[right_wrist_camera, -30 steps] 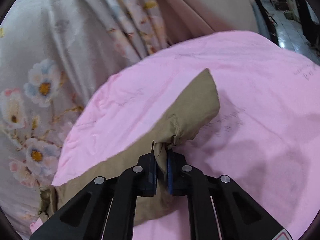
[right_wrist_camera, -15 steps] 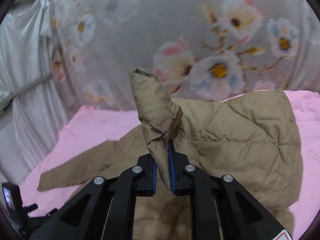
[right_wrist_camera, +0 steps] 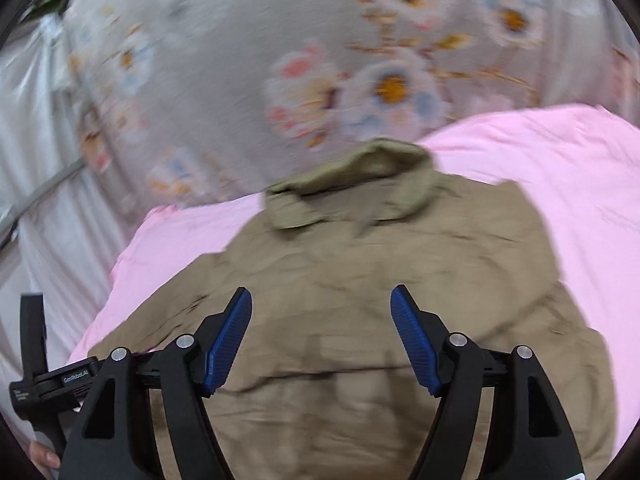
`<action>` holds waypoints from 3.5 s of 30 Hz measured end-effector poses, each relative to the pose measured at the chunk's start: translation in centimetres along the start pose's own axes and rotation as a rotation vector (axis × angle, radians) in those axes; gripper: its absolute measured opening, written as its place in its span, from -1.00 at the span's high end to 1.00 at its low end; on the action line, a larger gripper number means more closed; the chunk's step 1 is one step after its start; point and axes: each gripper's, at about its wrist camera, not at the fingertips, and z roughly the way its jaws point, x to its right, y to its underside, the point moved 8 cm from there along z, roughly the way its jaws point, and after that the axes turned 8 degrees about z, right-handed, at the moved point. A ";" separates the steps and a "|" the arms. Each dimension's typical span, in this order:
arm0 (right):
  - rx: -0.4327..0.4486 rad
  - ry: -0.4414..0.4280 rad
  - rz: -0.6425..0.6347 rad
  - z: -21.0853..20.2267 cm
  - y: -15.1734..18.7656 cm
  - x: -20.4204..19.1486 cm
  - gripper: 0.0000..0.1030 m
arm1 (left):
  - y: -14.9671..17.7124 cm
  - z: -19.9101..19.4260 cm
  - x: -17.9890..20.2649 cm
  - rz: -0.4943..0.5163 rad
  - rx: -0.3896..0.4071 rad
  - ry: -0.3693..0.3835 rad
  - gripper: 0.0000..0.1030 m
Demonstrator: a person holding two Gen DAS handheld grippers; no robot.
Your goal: Fold large clothes
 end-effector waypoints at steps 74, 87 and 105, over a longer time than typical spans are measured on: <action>-0.179 0.426 -0.183 11.9 -0.4 6.8 0.82 | -3.3 12.1 11.3 0.365 0.065 -0.235 -0.81; -0.188 0.505 -0.253 12.5 -0.1 6.3 0.81 | -3.3 12.4 10.6 0.338 0.036 -0.212 -0.86; -0.138 0.163 -0.274 0.3 10.6 -9.5 0.13 | -0.1 -4.5 -29.9 -0.504 0.072 -0.262 -0.88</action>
